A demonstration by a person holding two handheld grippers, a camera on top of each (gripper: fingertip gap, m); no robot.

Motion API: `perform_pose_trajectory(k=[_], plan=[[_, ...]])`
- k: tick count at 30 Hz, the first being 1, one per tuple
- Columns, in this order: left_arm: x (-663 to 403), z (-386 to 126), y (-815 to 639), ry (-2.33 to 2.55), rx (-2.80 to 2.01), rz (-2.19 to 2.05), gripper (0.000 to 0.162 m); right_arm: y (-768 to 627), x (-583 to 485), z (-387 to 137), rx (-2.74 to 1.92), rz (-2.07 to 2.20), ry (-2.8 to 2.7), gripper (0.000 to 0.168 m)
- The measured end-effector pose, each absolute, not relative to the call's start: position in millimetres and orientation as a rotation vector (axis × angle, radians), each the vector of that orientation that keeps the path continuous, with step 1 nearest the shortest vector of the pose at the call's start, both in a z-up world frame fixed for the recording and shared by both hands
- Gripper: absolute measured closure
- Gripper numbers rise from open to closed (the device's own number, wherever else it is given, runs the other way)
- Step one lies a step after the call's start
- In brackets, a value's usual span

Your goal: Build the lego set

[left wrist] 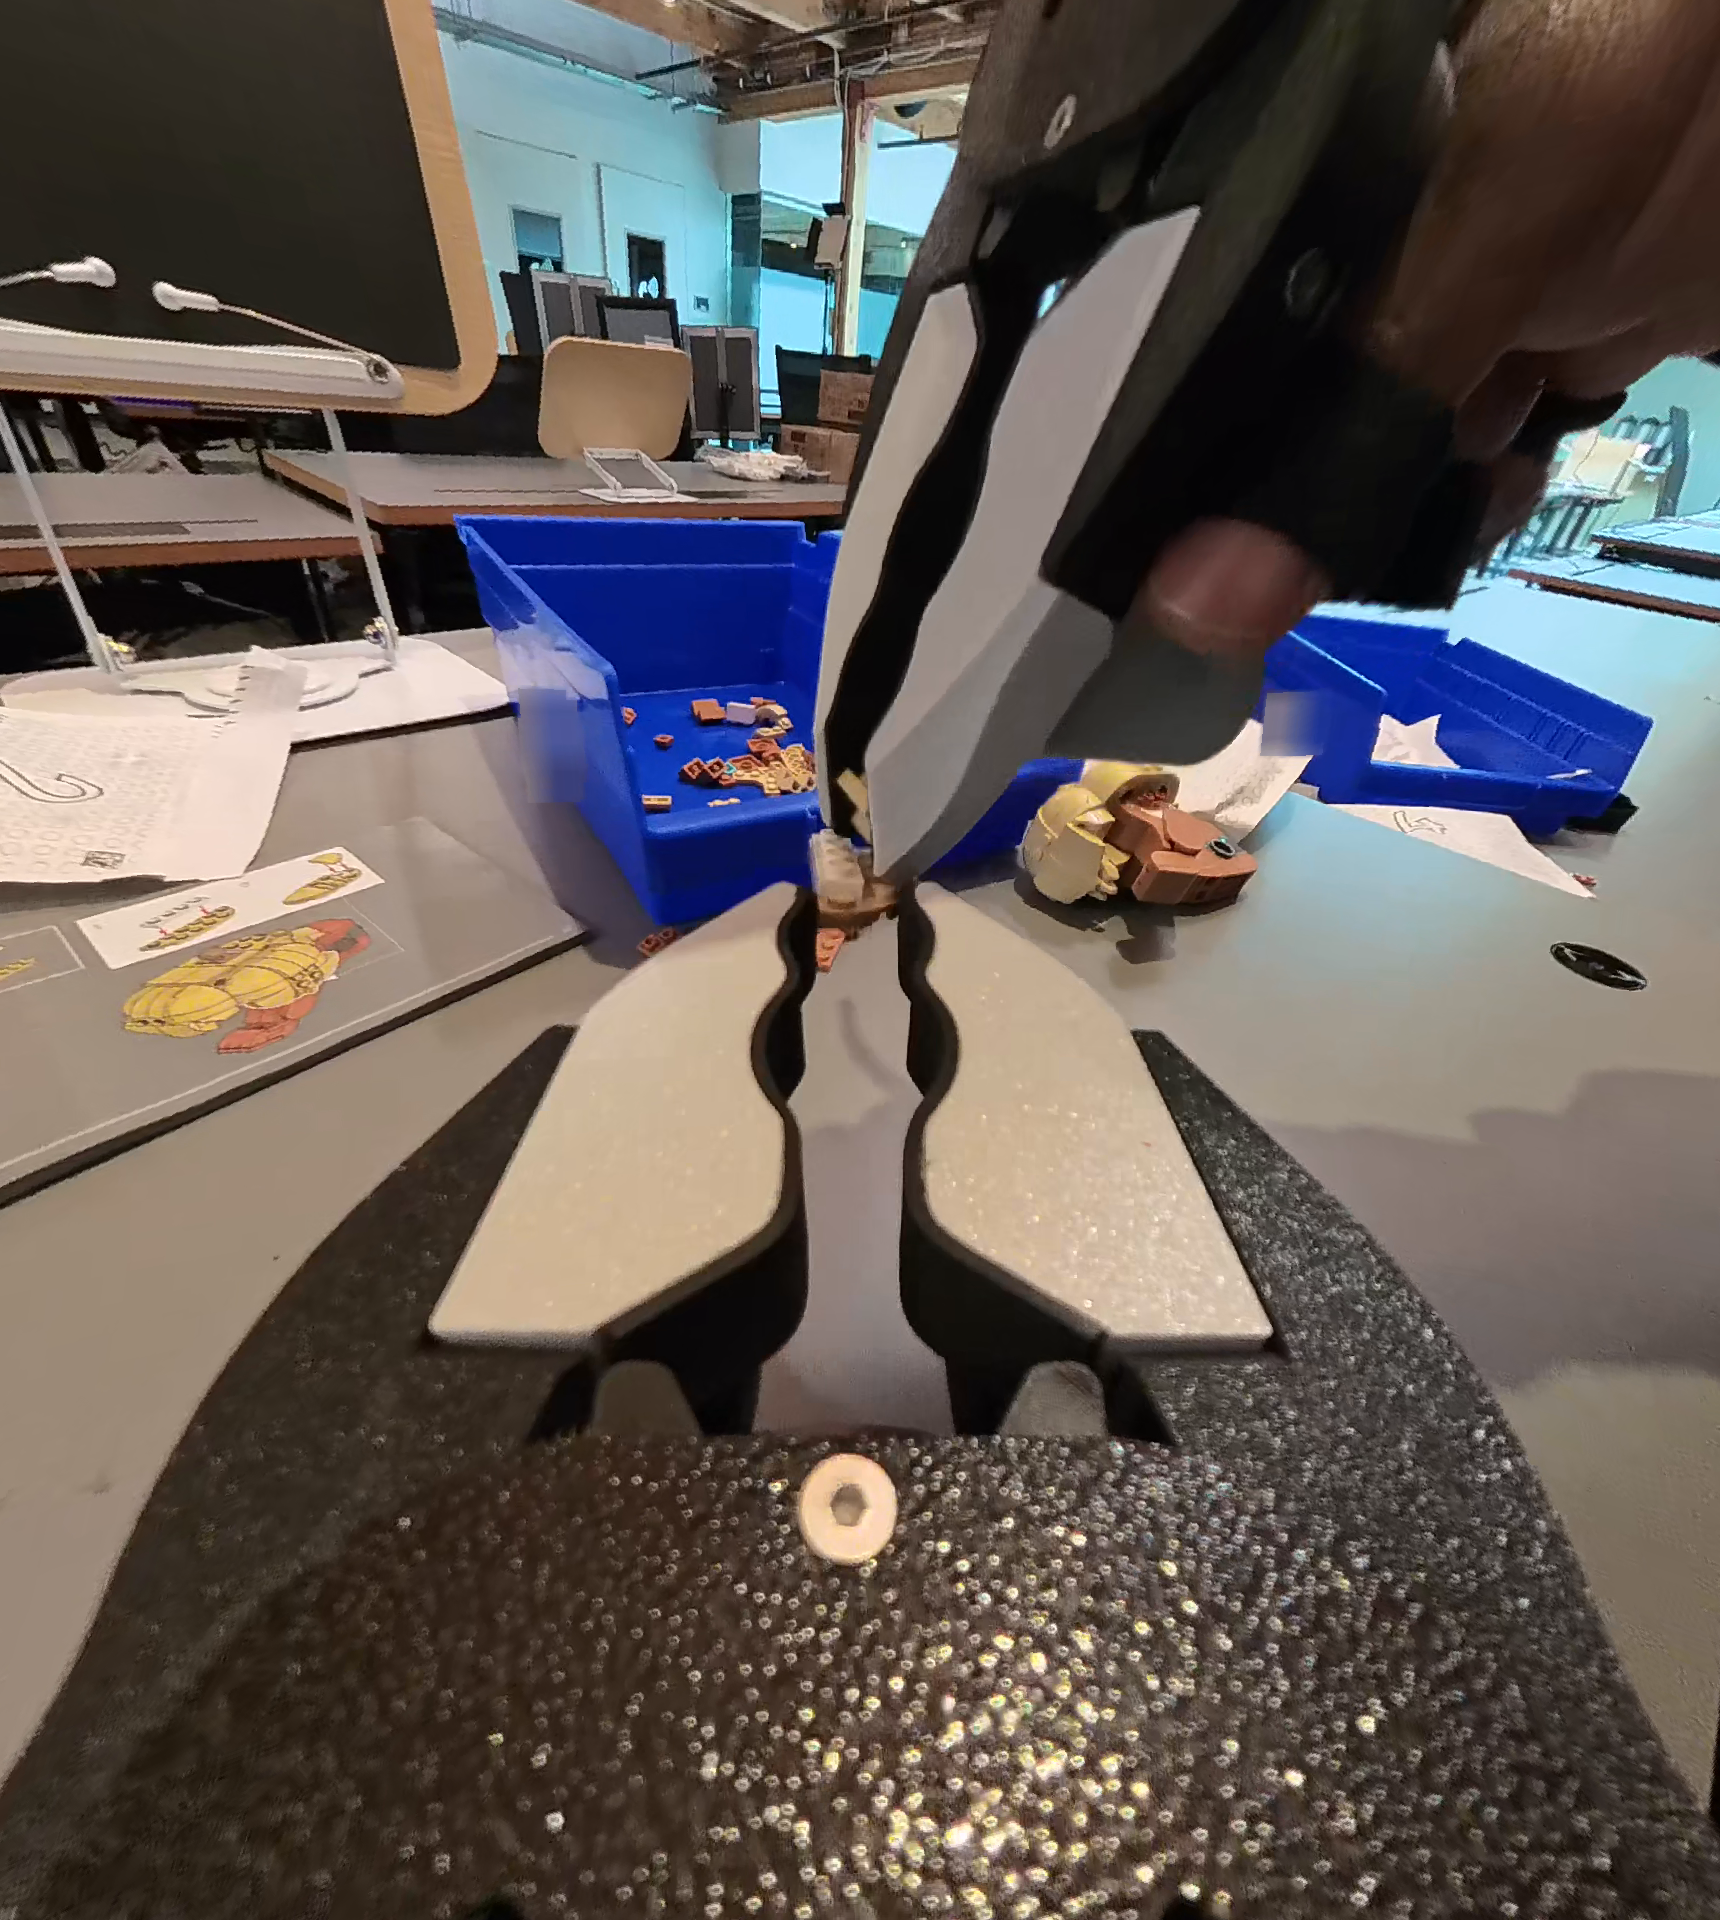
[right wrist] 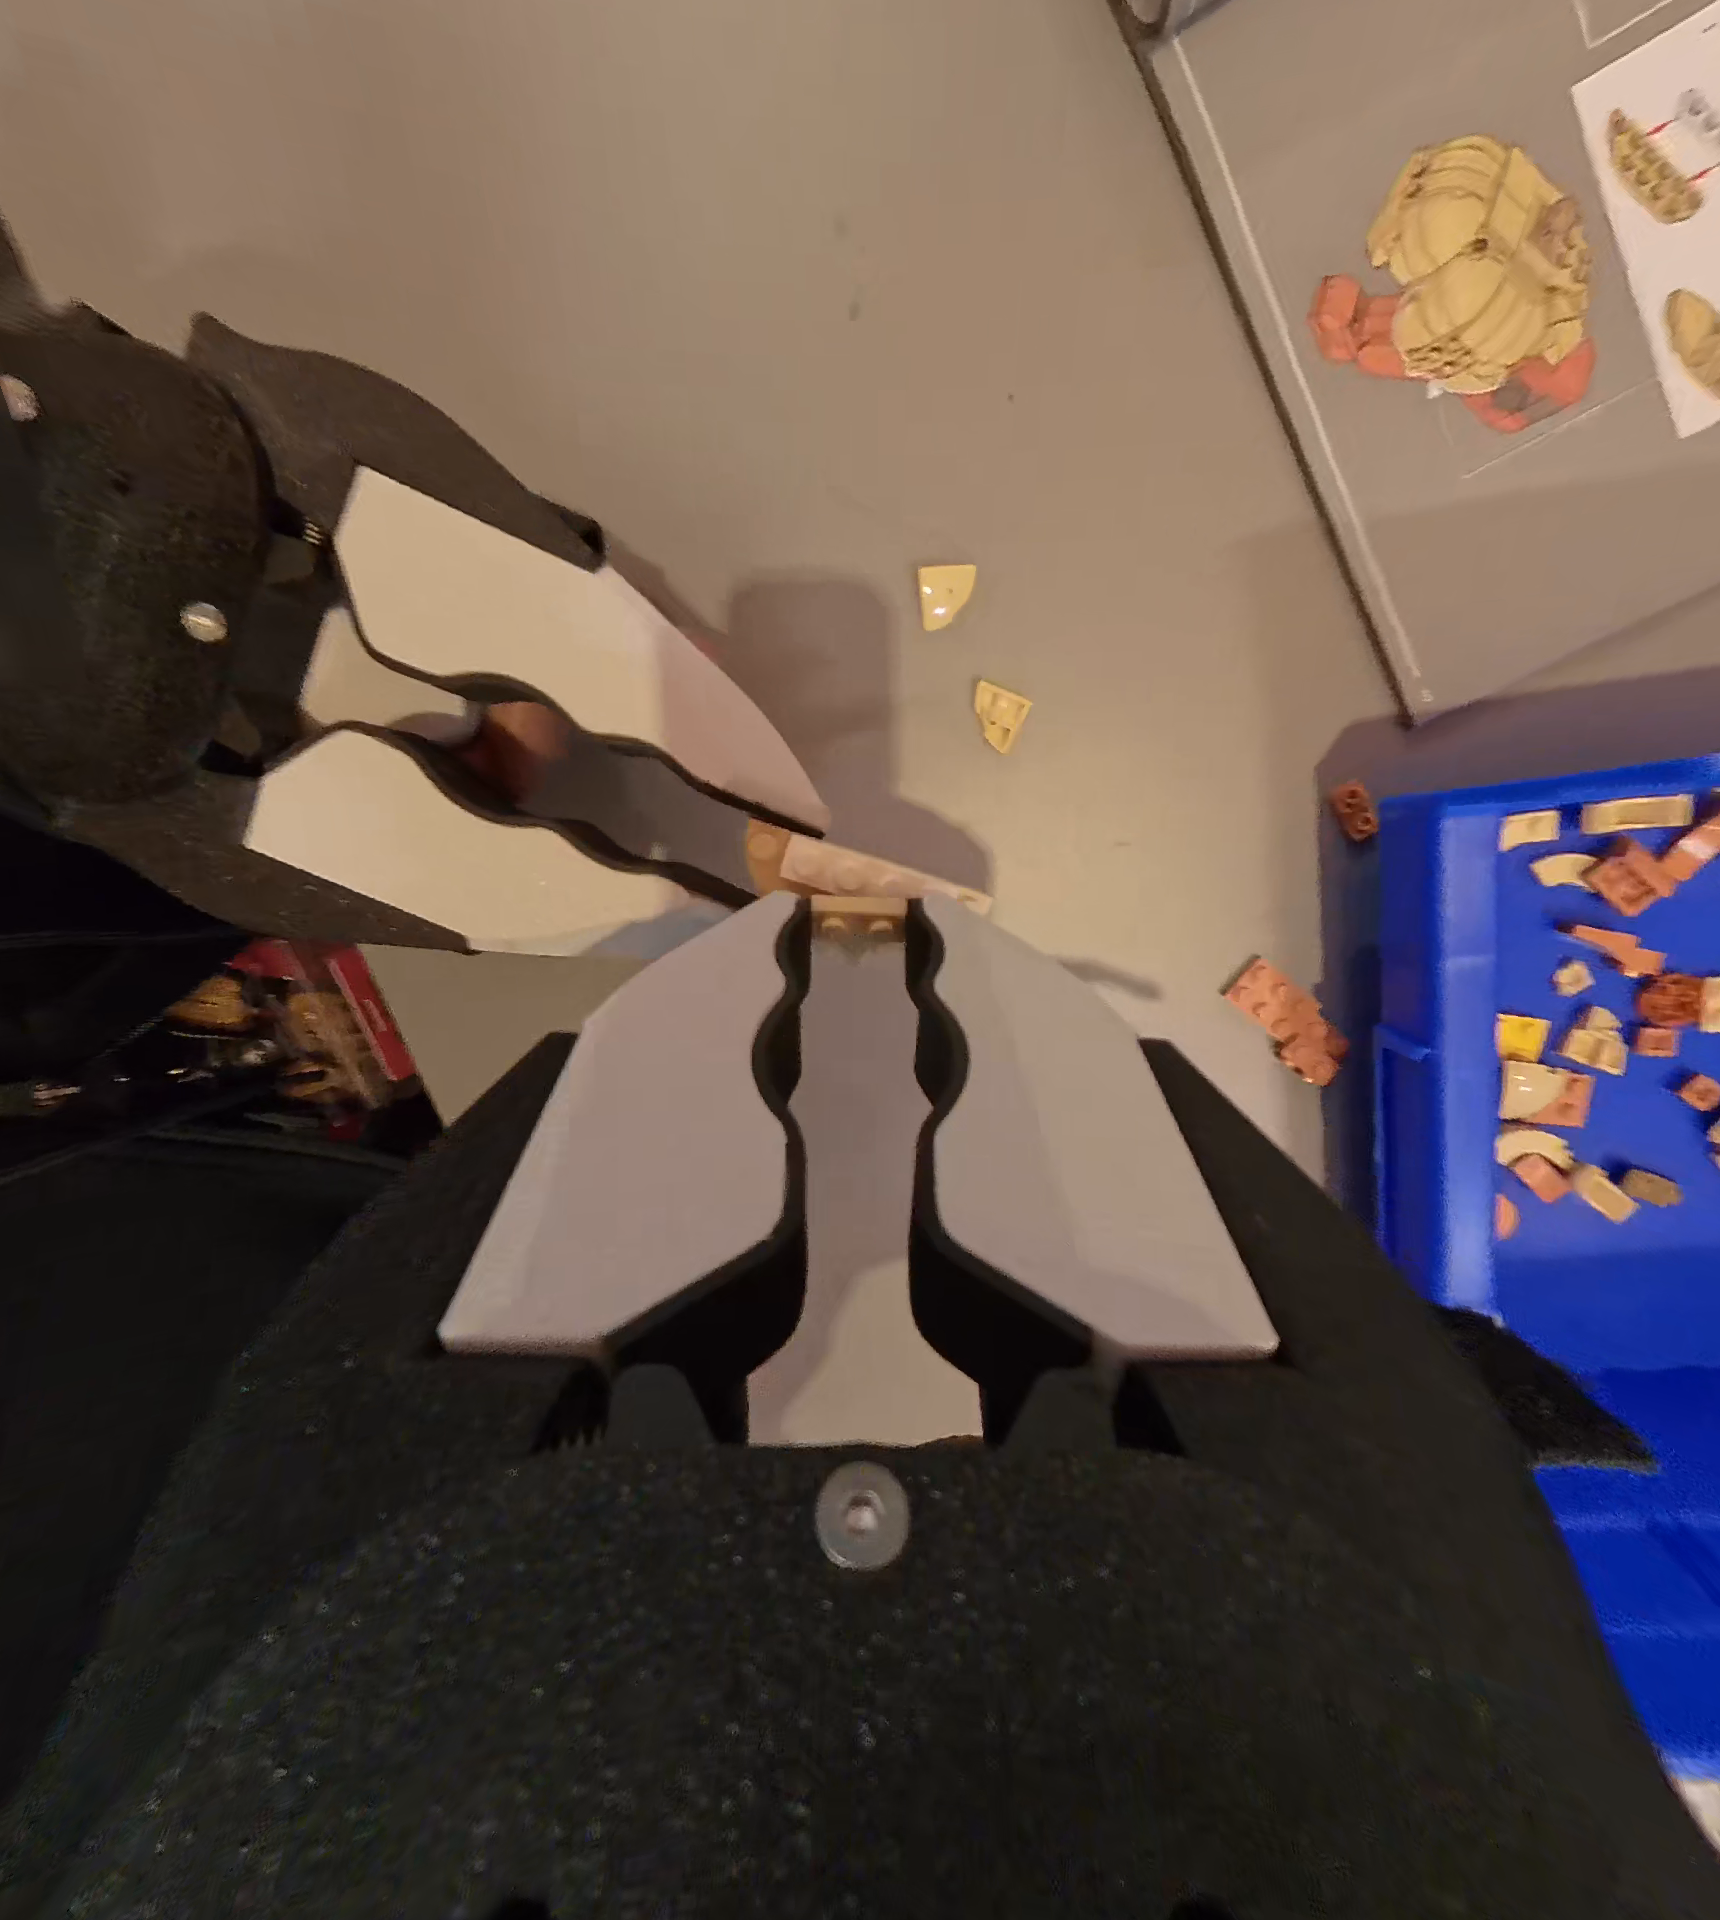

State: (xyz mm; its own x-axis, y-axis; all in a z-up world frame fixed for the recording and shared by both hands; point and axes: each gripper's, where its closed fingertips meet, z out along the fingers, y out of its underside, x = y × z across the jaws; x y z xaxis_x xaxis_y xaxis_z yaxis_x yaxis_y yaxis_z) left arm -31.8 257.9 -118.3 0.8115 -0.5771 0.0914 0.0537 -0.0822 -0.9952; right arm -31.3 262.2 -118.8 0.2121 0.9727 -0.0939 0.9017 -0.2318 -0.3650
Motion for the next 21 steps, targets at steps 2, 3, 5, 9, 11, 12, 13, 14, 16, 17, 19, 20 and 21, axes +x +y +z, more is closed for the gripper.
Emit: perform_pose_trajectory(k=[2, 3, 5, 9, 11, 12, 13, 14, 16, 17, 19, 20, 21], plan=[[-32, -117, 257, 0.427, -1.563, -0.541, 0.148, 260, -32, -117, -2.273, 0.495, -1.771, 0.152], [-33, -116, 256, 0.427, -1.558, -0.536, 0.148, 259, -33, -117, -2.281, 0.508, -1.768, 0.152], [-33, -115, 256, 0.427, -1.549, -0.525, 0.148, 258, -33, -116, -2.291, 0.519, -1.765, 0.152], [-35, -114, 256, 0.415, -1.544, -0.536, 0.148, 258, -36, -115, -2.303, 0.545, -1.75, 0.152], [-36, -112, 255, 0.403, -1.53, -0.551, 0.148, 257, -38, -113, -2.314, 0.588, -1.731, 0.151], [-37, -111, 254, 0.397, -1.523, -0.559, 0.148, 257, -39, -112, -2.319, 0.608, -1.721, 0.151], [-37, -110, 254, 0.393, -1.517, -0.567, 0.148, 256, -39, -111, -2.323, 0.626, -1.712, 0.15], [-38, -109, 254, 0.389, -1.51, -0.576, 0.148, 255, -40, -111, -2.326, 0.641, -1.704, 0.15], [-38, -108, 253, 0.38, -1.498, -0.597, 0.148, 254, -40, -109, -2.329, 0.671, -1.688, 0.15], [-38, -107, 252, 0.375, -1.494, -0.607, 0.148, 254, -41, -109, -2.332, 0.69, -1.676, 0.15], [-39, -106, 252, 0.365, -1.489, -0.631, 0.148, 254, -41, -108, -2.335, 0.722, -1.654, 0.15], [-39, -105, 252, 0.361, -1.485, -0.644, 0.148, 253, -42, -107, -2.335, 0.738, -1.643, 0.15], [-40, -104, 252, 0.355, -1.478, -0.656, 0.148, 253, -42, -107, -2.333, 0.753, -1.634, 0.15]])
